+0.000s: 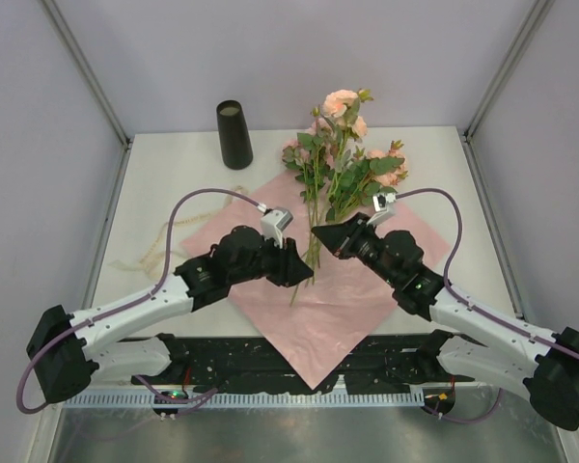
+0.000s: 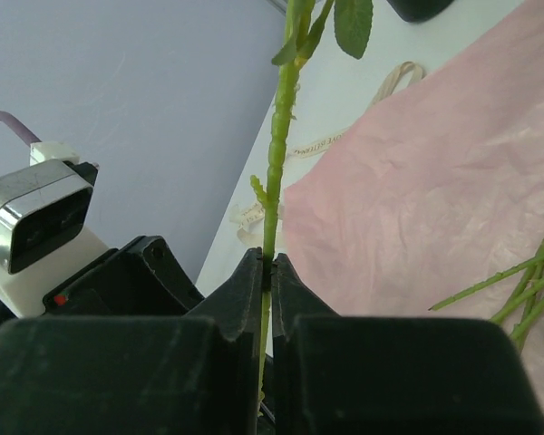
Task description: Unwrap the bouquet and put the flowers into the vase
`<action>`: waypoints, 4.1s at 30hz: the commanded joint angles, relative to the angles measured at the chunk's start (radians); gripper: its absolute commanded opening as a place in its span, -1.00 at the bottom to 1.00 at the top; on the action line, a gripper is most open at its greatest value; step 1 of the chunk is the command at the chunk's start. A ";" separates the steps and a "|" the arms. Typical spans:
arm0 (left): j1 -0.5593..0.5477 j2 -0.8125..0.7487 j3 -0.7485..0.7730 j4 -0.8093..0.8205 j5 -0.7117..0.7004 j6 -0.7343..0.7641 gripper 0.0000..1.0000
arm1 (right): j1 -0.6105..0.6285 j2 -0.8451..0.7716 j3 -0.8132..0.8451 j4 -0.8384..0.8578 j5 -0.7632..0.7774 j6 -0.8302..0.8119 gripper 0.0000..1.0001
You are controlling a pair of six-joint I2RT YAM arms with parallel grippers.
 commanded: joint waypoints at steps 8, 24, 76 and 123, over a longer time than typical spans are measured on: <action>0.002 -0.201 0.080 -0.146 -0.175 0.082 0.60 | 0.006 -0.108 0.024 0.002 -0.182 -0.324 -0.89; 0.025 -0.101 0.387 -0.185 -0.164 0.042 0.47 | 0.112 -0.164 -0.050 0.092 -0.377 -0.417 -0.89; 0.597 0.456 0.991 0.444 -0.267 0.640 -1.00 | 0.167 -0.279 0.001 -0.238 0.064 -0.357 0.91; 0.711 0.295 0.666 -0.018 -0.048 0.346 0.81 | 0.167 -0.167 0.136 -0.608 0.555 -0.024 0.91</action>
